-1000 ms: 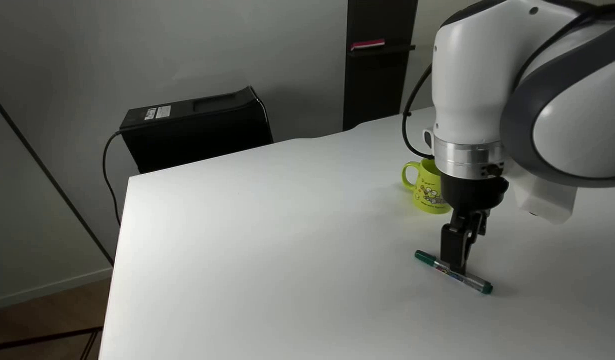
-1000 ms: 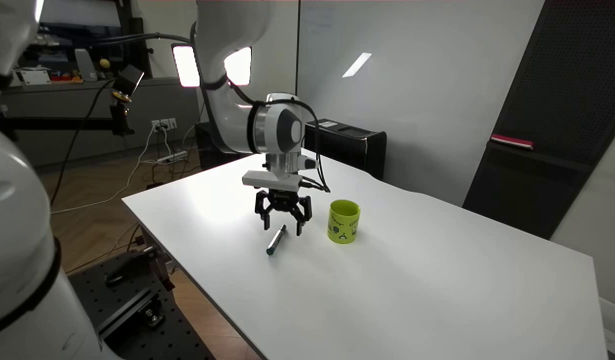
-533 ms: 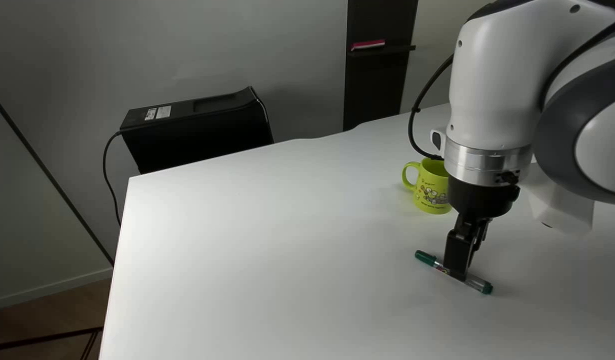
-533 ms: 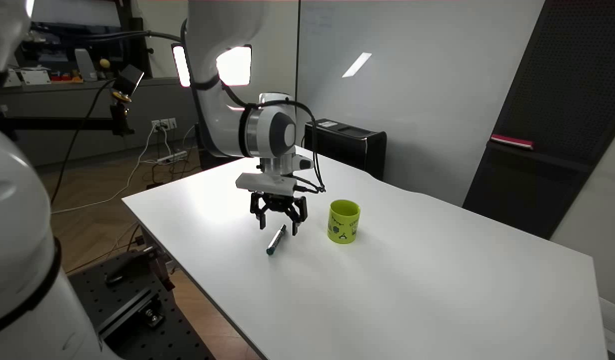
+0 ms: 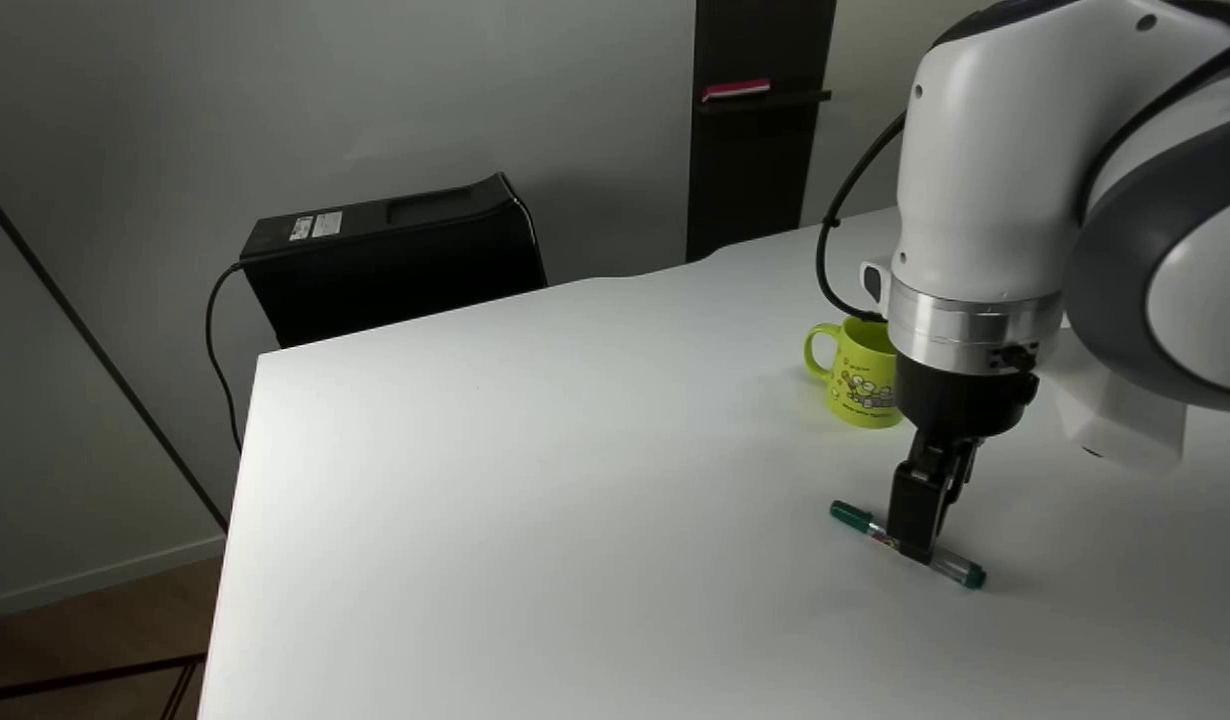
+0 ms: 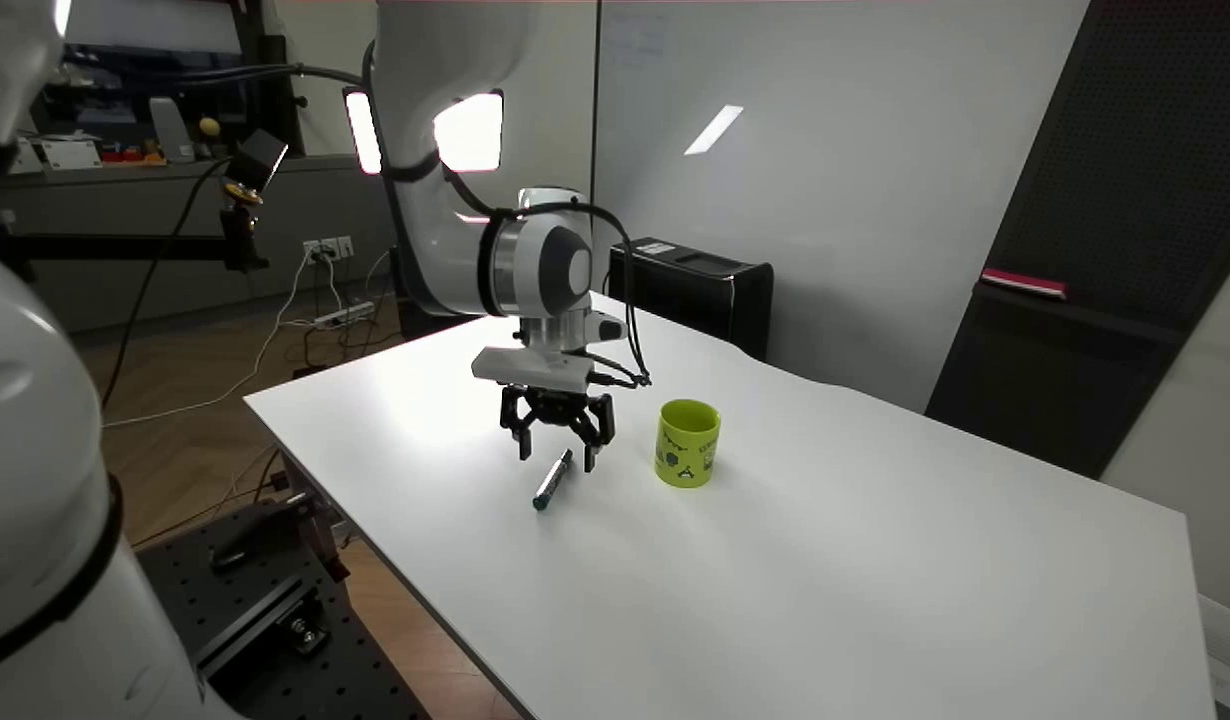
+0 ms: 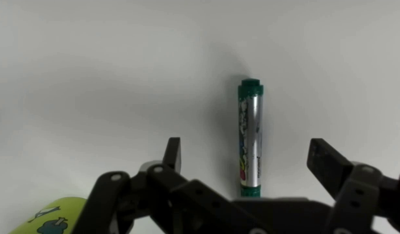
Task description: Put the marker in the mug
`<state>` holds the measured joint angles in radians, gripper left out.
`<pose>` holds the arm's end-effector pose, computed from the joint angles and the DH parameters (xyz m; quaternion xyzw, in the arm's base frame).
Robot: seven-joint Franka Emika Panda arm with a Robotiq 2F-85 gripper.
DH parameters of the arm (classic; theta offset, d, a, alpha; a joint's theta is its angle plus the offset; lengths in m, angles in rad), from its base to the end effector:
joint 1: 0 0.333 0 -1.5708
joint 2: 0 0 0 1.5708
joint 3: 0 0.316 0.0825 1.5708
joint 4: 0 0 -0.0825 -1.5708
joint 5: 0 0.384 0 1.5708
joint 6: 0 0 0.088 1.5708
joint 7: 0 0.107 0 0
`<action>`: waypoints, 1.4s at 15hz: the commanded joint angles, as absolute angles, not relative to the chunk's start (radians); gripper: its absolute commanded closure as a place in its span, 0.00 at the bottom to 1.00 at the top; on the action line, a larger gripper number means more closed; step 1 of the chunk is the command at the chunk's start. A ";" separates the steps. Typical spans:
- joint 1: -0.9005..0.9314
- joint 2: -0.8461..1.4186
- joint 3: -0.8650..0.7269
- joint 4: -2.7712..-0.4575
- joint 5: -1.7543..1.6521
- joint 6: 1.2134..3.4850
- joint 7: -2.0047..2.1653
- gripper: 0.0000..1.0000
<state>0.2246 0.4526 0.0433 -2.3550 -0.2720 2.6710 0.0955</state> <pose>0.4679 0.1386 0.1274 0.9749 0.2079 -0.0574 0.0549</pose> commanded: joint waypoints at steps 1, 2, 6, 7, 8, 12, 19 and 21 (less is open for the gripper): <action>0.239 0.453 0.031 -2.351 -0.278 2.661 0.103 0.00; 0.249 0.455 0.023 -2.351 -0.290 2.663 0.116 0.00; 0.293 0.461 -0.009 -2.355 -0.333 2.709 0.161 0.00; 0.305 0.463 -0.019 -2.357 -0.344 2.730 0.172 0.00; 0.313 0.470 -0.027 -2.359 -0.350 2.758 0.175 0.00; 0.326 0.502 -0.039 -2.358 -0.336 2.814 0.159 0.00; 0.344 0.552 -0.074 -2.351 -0.328 2.848 0.152 0.25; 0.350 0.560 -0.084 -2.351 -0.328 2.851 0.152 0.33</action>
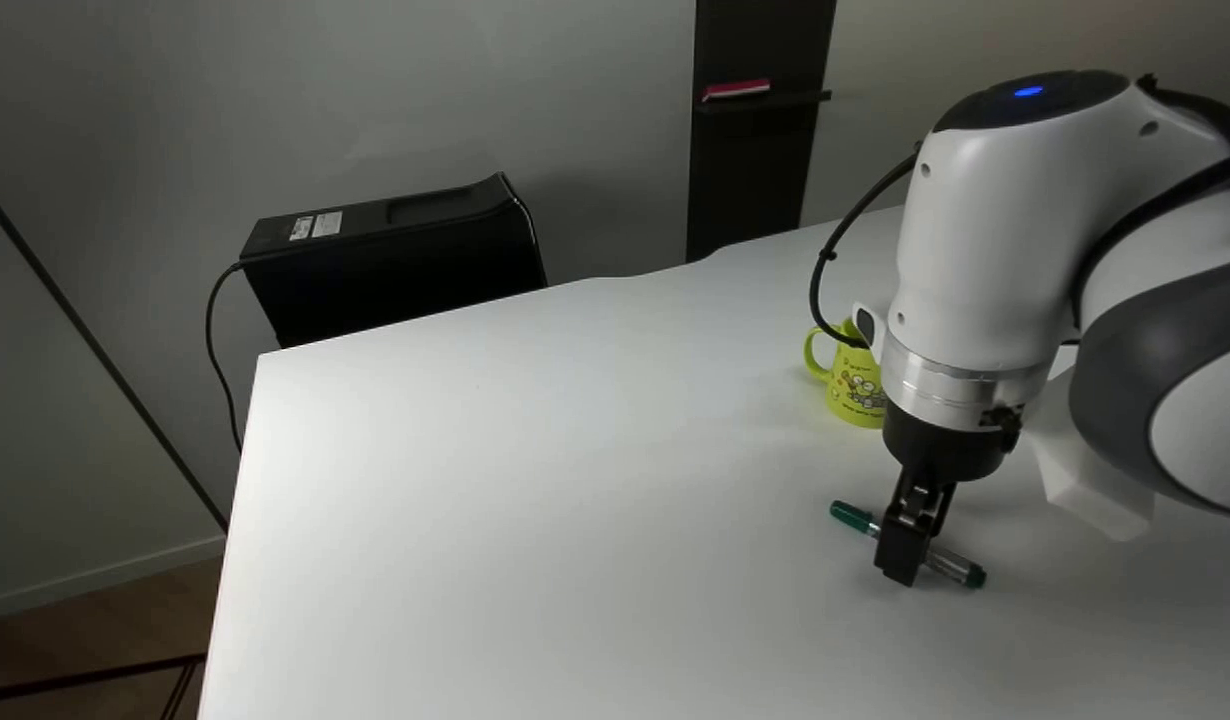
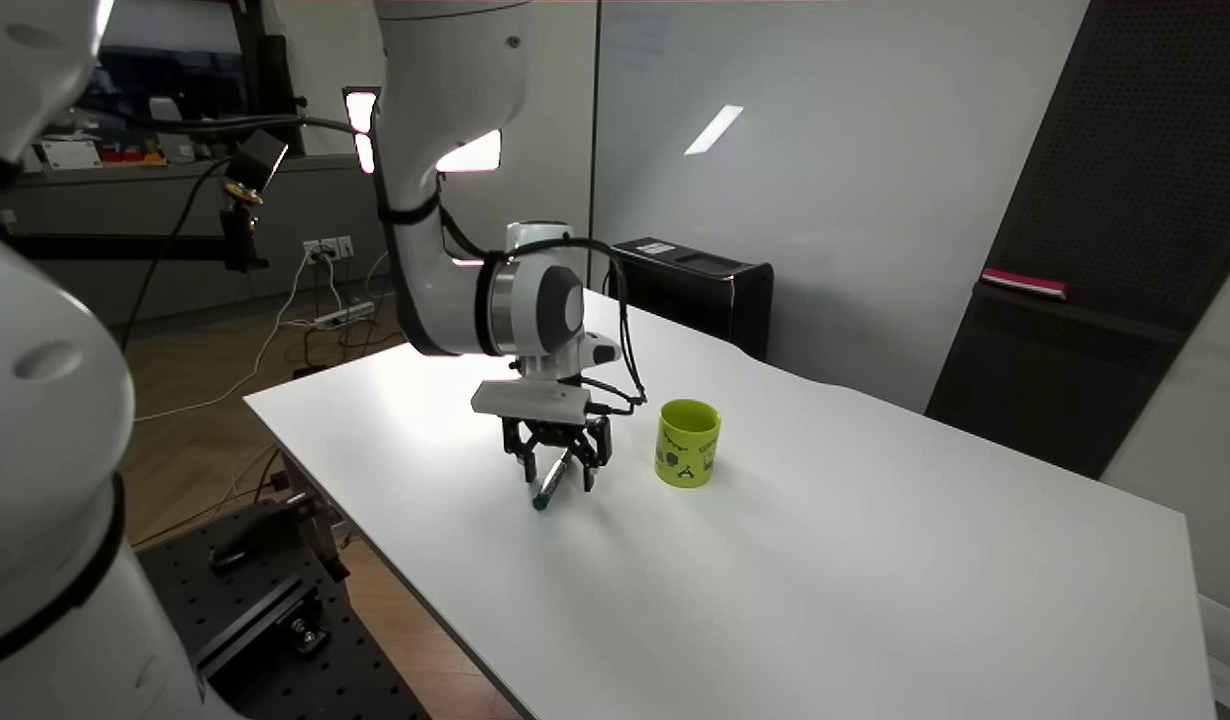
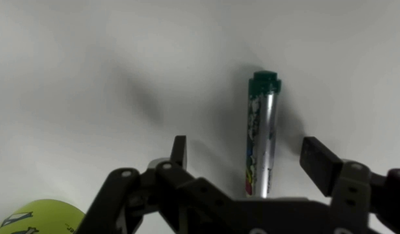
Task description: Put the marker in the mug
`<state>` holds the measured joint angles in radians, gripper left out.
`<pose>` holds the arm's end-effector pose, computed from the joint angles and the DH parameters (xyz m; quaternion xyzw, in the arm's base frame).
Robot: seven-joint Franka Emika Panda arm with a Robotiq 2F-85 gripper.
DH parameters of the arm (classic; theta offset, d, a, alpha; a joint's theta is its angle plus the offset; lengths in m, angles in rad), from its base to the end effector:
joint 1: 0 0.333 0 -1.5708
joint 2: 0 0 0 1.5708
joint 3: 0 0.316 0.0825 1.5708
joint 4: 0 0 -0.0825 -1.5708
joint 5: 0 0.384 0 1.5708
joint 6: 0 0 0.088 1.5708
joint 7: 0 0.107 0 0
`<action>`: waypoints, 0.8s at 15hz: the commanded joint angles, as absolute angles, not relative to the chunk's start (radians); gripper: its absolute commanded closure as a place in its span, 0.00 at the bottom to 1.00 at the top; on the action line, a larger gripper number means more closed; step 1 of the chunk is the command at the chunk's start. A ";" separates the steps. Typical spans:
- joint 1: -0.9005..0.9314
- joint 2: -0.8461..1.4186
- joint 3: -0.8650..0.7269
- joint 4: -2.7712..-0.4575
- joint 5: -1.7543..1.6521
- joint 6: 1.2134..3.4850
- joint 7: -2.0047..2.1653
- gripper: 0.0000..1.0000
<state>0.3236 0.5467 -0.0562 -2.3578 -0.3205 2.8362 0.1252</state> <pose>0.4625 0.1404 0.0928 0.9716 0.2268 -0.0235 0.0631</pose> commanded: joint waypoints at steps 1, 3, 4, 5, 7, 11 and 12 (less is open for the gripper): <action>0.353 0.562 -0.087 -2.350 -0.326 2.848 0.151 0.40; 0.359 0.562 -0.089 -2.345 -0.325 2.838 0.152 0.54; 0.363 0.565 -0.091 -2.341 -0.324 2.825 0.153 0.60; 0.367 0.569 -0.092 -2.330 -0.320 2.792 0.156 0.68; 0.353 0.575 -0.077 -2.300 -0.297 2.688 0.151 0.80; 0.318 0.571 -0.056 -2.235 -0.281 2.485 0.144 0.94; 0.311 0.571 -0.052 -2.223 -0.282 2.445 0.144 0.94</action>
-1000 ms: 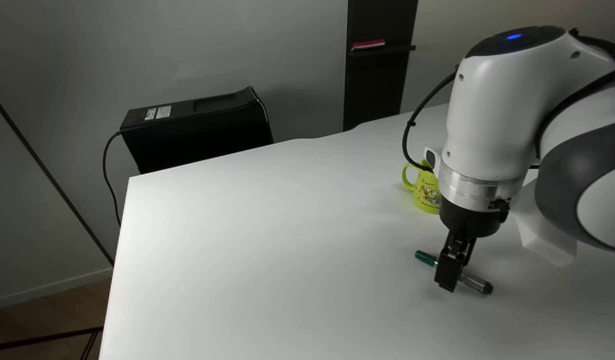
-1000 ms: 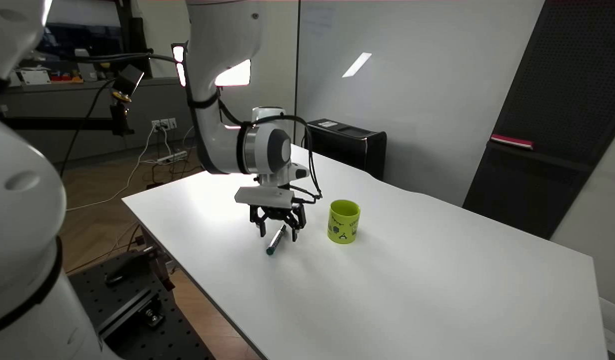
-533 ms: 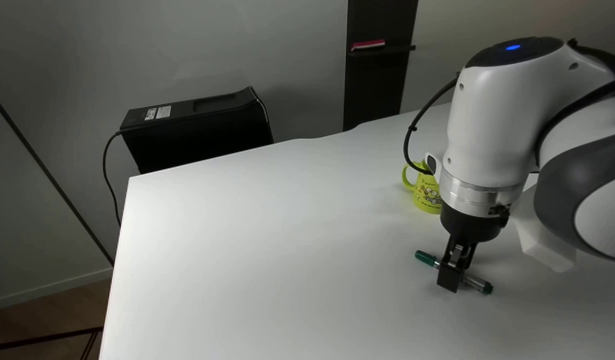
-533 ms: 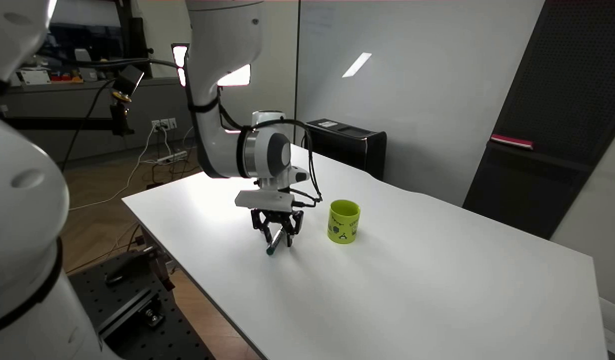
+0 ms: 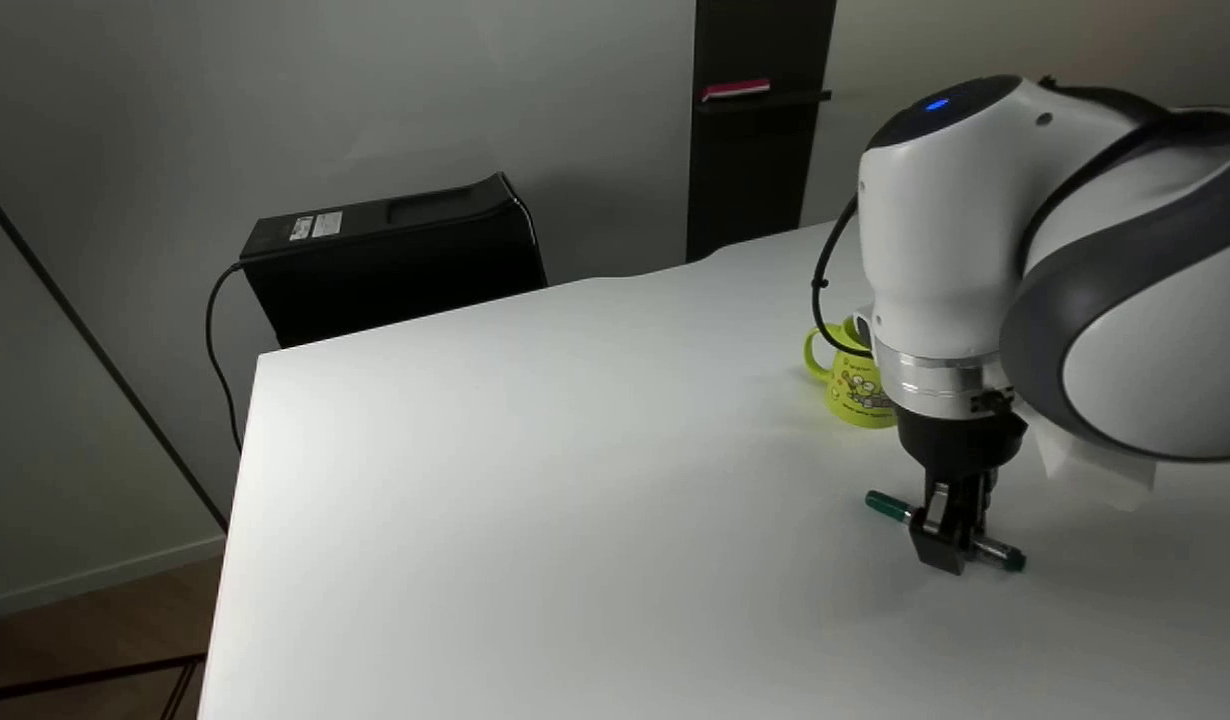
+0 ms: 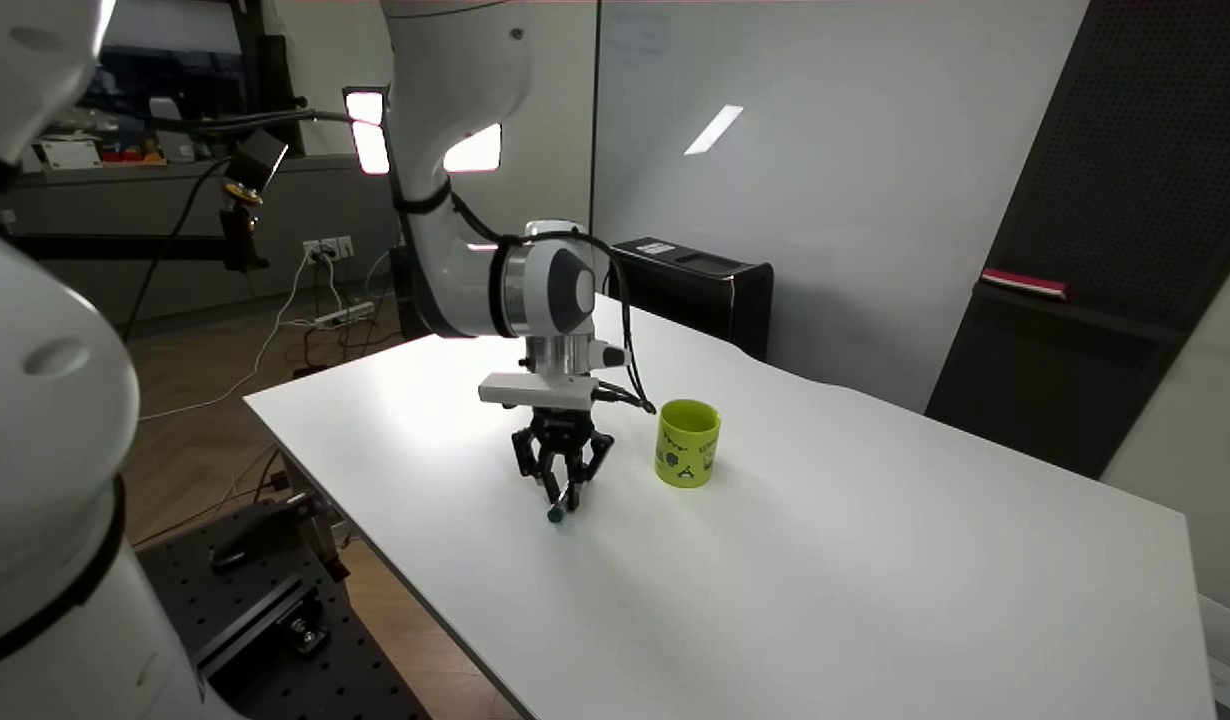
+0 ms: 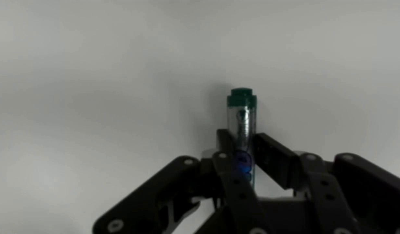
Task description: Put the marker in the mug
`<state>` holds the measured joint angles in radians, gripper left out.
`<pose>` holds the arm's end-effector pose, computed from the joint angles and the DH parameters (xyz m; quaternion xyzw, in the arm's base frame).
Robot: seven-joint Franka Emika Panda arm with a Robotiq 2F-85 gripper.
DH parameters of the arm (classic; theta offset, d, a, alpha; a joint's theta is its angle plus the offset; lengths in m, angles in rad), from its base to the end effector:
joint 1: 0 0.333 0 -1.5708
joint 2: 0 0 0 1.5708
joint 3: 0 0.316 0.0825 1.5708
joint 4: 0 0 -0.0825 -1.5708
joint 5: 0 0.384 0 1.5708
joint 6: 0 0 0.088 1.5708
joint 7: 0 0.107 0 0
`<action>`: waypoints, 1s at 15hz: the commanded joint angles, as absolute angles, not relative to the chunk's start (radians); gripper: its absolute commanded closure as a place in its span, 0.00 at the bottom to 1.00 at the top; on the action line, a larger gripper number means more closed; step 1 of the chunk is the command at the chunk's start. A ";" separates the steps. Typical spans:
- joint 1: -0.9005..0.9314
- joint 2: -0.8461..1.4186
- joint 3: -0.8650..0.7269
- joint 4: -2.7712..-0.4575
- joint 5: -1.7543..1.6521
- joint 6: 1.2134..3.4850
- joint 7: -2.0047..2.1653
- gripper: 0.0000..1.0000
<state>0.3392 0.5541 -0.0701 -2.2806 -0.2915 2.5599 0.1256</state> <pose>0.4688 0.1297 0.0907 0.9660 0.2035 -0.1184 0.1065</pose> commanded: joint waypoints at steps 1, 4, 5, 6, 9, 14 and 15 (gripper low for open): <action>0.305 0.567 -0.050 -2.210 -0.284 2.405 0.145 0.94; 0.284 0.554 -0.034 -2.173 -0.284 2.311 0.141 0.94; 0.279 0.548 -0.027 -2.161 -0.284 2.287 0.139 0.94; 0.273 0.543 -0.019 -2.150 -0.283 2.267 0.134 0.94; 0.263 0.521 0.003 -2.126 -0.284 2.224 0.128 0.94; 0.278 0.454 0.020 -2.116 -0.322 2.197 0.148 0.94; 0.288 0.436 0.013 -2.121 -0.348 2.198 0.167 0.94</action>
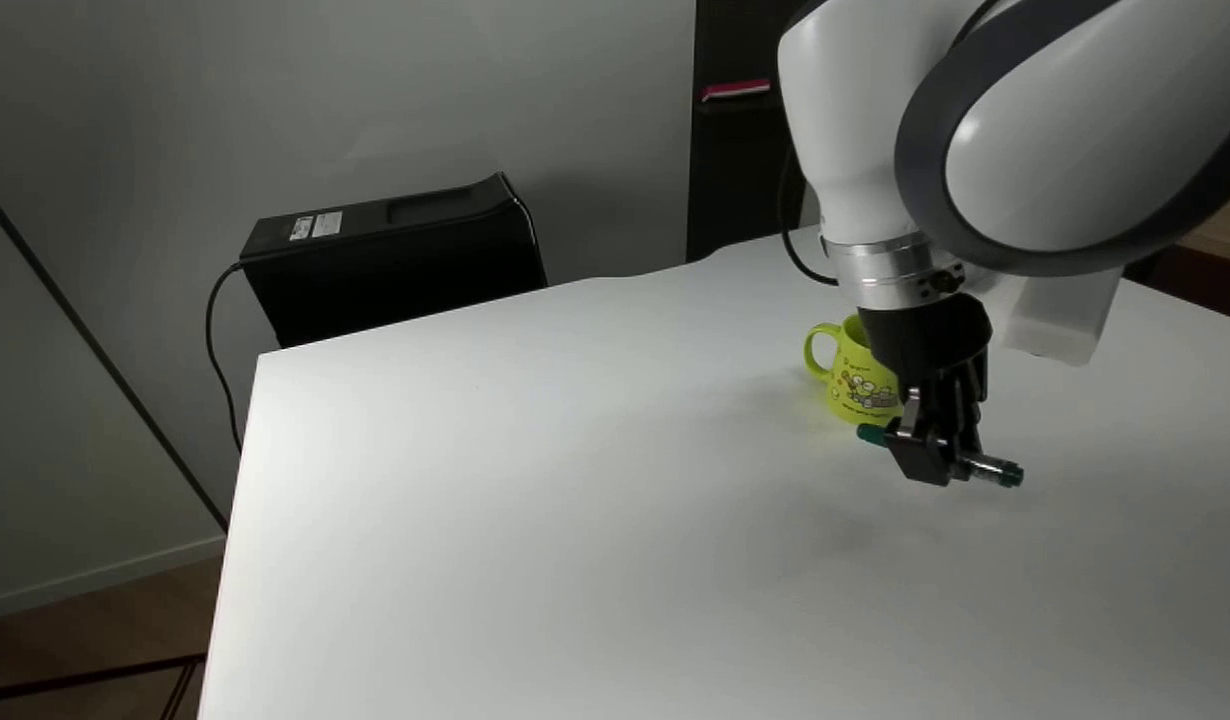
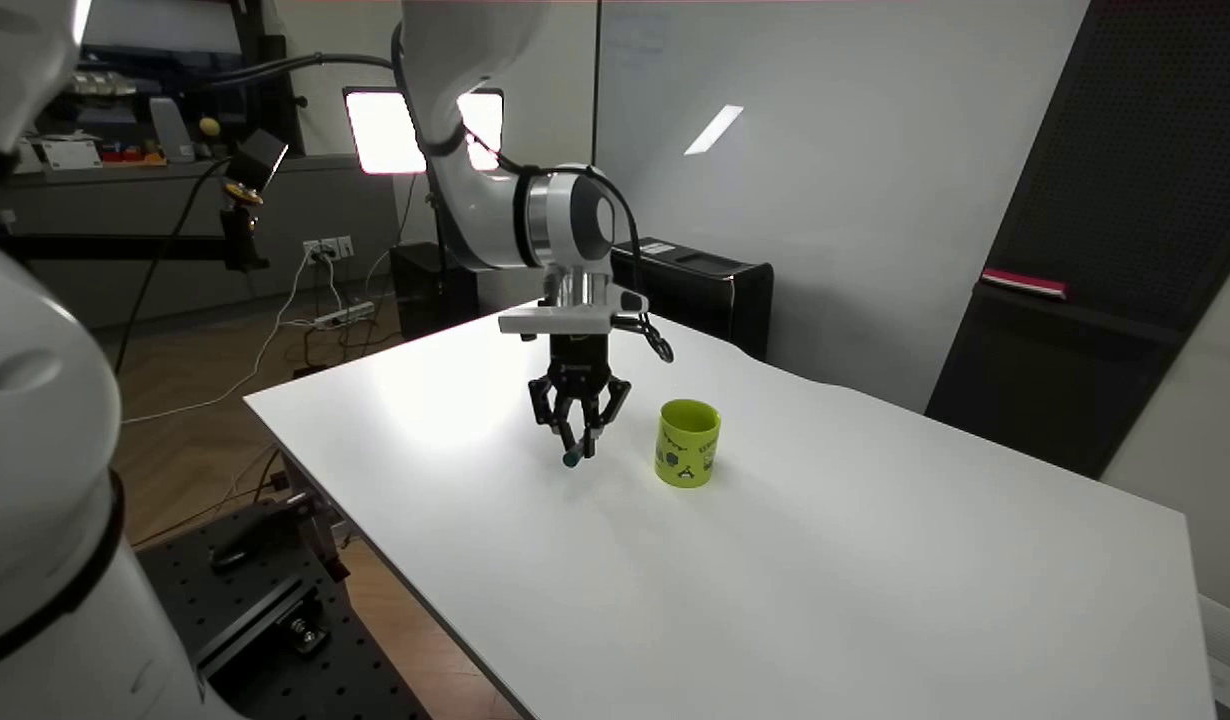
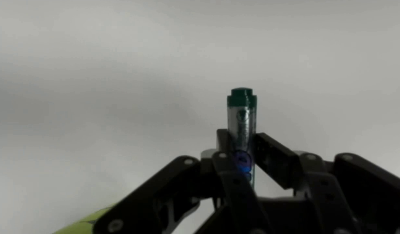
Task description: Put the marker in the mug
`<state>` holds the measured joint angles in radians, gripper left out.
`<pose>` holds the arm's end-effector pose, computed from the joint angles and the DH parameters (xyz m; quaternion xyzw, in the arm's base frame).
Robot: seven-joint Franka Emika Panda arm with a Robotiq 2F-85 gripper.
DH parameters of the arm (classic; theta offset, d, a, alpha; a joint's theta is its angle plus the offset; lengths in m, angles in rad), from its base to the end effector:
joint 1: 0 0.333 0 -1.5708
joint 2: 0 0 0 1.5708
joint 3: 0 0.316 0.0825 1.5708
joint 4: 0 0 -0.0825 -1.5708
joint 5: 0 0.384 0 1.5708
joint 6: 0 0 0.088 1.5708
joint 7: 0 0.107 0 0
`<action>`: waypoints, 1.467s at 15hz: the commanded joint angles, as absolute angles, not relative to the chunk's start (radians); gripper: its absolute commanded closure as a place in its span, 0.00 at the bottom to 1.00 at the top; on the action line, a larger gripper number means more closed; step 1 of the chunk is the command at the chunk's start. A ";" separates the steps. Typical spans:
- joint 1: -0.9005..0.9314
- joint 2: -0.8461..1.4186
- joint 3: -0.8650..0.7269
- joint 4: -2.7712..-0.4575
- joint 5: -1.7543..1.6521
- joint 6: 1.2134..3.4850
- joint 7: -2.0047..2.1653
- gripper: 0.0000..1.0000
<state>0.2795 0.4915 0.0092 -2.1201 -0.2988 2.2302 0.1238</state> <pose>0.5108 0.1425 0.1516 0.9587 0.1913 -0.1636 0.1323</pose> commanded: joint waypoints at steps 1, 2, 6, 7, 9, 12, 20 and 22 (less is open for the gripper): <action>0.296 0.419 0.007 -2.128 -0.378 2.202 0.183 0.94; 0.307 0.400 -0.002 -2.138 -0.423 2.215 0.211 0.94; 0.341 0.347 -0.033 -2.170 -0.658 2.256 0.373 0.94; 0.344 0.339 -0.037 -2.178 -0.722 2.264 0.425 0.94; 0.341 0.325 -0.038 -2.197 -0.850 2.281 0.543 0.94; 0.298 0.311 -0.021 -2.234 -0.948 2.344 0.689 0.94; 0.216 0.331 -0.040 -2.269 -1.205 2.479 1.027 0.94; 0.198 0.337 -0.035 -2.267 -1.276 2.470 1.107 0.94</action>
<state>0.2185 0.3402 -0.0371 -2.2585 -1.1780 2.4640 0.9754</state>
